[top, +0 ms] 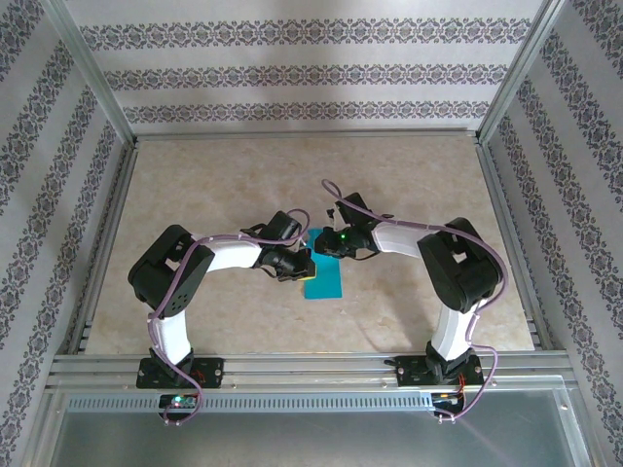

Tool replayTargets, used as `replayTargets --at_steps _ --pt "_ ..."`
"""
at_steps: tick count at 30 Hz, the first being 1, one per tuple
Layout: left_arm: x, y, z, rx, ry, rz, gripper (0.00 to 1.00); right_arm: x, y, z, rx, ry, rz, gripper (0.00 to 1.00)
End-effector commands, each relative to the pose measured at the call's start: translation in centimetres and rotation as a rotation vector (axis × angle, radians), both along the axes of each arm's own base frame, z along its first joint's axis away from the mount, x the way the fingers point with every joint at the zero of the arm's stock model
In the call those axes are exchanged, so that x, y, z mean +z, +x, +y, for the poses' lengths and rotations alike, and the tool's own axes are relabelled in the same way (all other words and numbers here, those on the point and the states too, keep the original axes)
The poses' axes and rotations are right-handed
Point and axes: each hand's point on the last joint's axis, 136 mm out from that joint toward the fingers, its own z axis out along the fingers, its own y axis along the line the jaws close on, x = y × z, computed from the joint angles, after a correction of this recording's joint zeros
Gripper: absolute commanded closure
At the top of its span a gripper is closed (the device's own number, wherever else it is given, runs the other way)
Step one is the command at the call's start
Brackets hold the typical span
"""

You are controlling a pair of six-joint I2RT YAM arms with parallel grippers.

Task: Fold a paper plane with a square sheet of paper (fold left side to right side)
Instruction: Hold the square sheet of paper at the center of the table.

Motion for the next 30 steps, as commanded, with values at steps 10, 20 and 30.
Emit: replayTargets --at_steps 10,20,30 --pt "-1.8 -1.1 0.9 0.026 0.066 0.037 0.96 2.4 -5.5 -2.1 -0.009 -0.008 0.01 1.0" --pt "-1.4 -0.9 0.7 0.023 0.062 0.035 0.95 -1.3 -8.5 -1.1 0.049 -0.08 0.088 1.0" --pt "0.5 0.0 -0.1 0.028 0.011 0.008 0.95 -4.4 -9.9 -2.2 0.065 -0.181 0.156 1.0"
